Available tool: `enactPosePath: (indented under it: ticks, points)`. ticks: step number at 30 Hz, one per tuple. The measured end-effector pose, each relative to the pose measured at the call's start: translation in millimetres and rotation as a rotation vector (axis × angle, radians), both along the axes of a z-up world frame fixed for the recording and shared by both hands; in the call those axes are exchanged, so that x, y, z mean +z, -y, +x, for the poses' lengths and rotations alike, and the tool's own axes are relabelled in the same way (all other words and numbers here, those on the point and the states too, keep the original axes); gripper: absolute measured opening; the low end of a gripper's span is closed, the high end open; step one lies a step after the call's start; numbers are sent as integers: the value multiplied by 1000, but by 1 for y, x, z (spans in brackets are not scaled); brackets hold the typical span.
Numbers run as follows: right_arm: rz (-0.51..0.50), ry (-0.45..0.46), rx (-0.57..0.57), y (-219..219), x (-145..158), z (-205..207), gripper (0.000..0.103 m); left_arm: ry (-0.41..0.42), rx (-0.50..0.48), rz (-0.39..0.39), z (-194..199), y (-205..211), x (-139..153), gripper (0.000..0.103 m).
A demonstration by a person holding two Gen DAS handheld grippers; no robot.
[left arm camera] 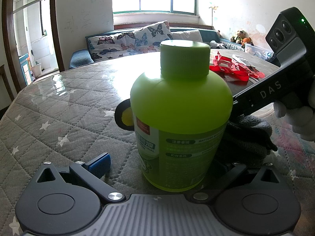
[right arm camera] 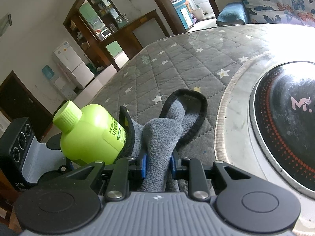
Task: Clean container
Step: 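Rub the cloth slowly along the bottle side with the right tool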
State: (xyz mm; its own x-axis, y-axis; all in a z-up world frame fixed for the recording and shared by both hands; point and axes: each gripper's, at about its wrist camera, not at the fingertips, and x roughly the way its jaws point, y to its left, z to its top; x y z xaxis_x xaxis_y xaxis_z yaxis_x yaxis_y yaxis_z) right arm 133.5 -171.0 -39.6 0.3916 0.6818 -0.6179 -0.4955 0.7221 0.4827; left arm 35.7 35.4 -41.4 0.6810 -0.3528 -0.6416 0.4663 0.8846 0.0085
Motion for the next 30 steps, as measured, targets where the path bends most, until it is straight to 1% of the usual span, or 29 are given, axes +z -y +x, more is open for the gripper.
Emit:
enactPosePath:
  ticks: [13, 30]
  points:
    - [1, -8, -26, 0, 1, -3, 23, 0, 0, 0, 0, 0, 0, 103]
    - [-3, -2, -14, 0, 0, -1, 23, 0, 0, 0, 0, 0, 0, 103]
